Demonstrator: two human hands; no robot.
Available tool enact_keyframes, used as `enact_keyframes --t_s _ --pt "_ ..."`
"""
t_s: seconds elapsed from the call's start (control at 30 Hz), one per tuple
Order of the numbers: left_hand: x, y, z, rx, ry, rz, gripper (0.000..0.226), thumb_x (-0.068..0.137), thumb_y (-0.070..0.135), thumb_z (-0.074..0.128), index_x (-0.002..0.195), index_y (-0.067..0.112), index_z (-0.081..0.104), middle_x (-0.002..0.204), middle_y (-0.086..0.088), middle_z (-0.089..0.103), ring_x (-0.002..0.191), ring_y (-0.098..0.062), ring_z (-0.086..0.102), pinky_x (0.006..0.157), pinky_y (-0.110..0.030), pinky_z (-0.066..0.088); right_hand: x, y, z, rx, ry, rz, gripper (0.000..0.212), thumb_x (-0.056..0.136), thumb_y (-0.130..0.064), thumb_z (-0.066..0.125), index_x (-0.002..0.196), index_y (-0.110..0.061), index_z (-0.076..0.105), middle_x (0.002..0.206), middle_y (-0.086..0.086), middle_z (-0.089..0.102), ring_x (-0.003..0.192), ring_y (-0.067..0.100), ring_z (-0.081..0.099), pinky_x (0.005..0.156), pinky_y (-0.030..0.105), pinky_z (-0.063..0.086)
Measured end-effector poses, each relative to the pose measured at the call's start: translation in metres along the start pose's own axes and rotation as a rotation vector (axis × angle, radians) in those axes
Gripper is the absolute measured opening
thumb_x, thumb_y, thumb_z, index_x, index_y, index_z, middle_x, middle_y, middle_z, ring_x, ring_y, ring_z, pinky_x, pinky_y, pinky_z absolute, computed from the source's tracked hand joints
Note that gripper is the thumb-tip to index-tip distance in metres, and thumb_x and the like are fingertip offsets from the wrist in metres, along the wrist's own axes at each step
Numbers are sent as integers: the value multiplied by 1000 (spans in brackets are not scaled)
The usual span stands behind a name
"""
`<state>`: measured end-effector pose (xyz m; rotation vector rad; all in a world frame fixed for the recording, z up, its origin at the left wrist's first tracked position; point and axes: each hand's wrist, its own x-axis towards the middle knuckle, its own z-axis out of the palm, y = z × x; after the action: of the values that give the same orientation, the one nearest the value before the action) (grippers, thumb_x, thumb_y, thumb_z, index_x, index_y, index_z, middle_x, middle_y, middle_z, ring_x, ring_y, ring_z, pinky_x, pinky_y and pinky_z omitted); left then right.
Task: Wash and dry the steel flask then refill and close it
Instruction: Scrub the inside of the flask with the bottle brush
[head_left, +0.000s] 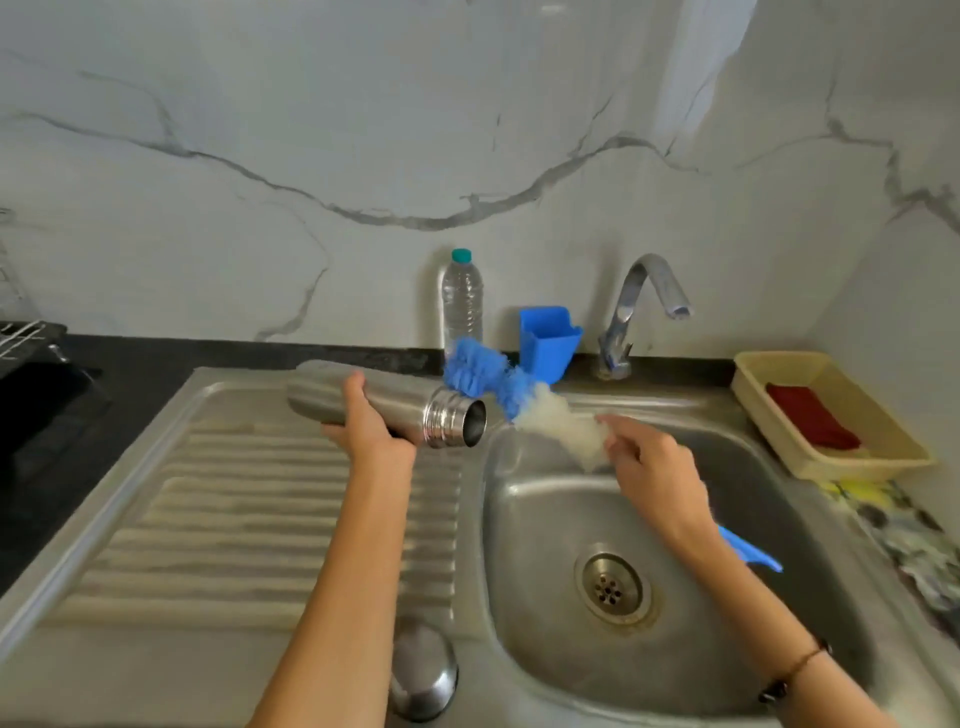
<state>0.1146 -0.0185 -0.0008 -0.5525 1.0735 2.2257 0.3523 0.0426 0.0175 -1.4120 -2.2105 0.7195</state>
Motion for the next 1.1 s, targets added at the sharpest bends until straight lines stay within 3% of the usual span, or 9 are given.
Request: enact_keyframes --t_s 0.07,0.13,0.3,0.4,0.47,0.57,0.7,0.93,1.1 --pt "-2 9 -10 -35 65 78 79 77 33 74 142 29 30 118 -4 61 90 -22 66 67 -38 57 -10 16 27 254 -11 -16 33 94 -13 46 115 -29 64 78 -7 63 73 14 57 67 29 42" --pt "-9 13 -21 -53 123 166 86 81 34 71 148 34 17 124 1 56 97 -20 63 79 -41 56 -19 27 48 444 -32 -14 40 92 -8 45 98 -40 68 57 -14 55 56 7 46 59 24 38" --pt "-26 11 -44 -154 216 253 96 85 41 66 151 38 -5 139 -2 44 111 -23 57 100 -44 47 -33 59 75 636 -80 -9 45 94 -10 44 92 -47 68 63 -7 55 58 10 44 60 33 38" --pt "-33 5 -46 -211 252 277 95 87 41 64 151 38 -6 132 1 44 103 -19 56 94 -39 48 -41 80 69 569 -74 -122 27 94 -27 48 107 -45 64 71 -13 63 61 7 48 66 28 43" --pt "-40 -3 -43 -227 239 303 95 87 40 64 150 38 -7 127 3 43 104 -18 56 89 -37 49 -39 92 61 457 -78 -217 30 87 -48 41 112 -50 57 64 -7 60 51 8 42 57 23 39" --pt "-49 -20 -36 -160 188 322 97 86 40 65 149 42 -9 137 1 43 110 -22 58 96 -44 49 -27 108 47 301 -71 -317 37 83 -58 32 116 -53 49 67 3 63 56 17 53 64 29 44" --pt "-63 -44 -14 -130 93 302 92 84 34 67 149 41 3 130 -2 52 102 -22 62 93 -45 52 -4 134 15 182 -26 -449 40 87 -66 23 120 -53 42 78 4 68 63 19 61 64 38 51" --pt "-84 -81 19 7 62 410 94 86 25 66 151 36 -1 128 3 55 97 -15 64 89 -38 54 18 159 -19 -42 58 -598 43 93 -43 25 126 -31 51 63 -4 62 53 20 60 45 34 48" --pt "-90 -86 37 41 30 473 98 85 23 66 152 34 -4 125 5 55 98 -15 64 93 -38 53 10 157 -18 24 2 -495 63 88 -53 13 127 -19 50 72 4 66 64 29 64 54 33 44"
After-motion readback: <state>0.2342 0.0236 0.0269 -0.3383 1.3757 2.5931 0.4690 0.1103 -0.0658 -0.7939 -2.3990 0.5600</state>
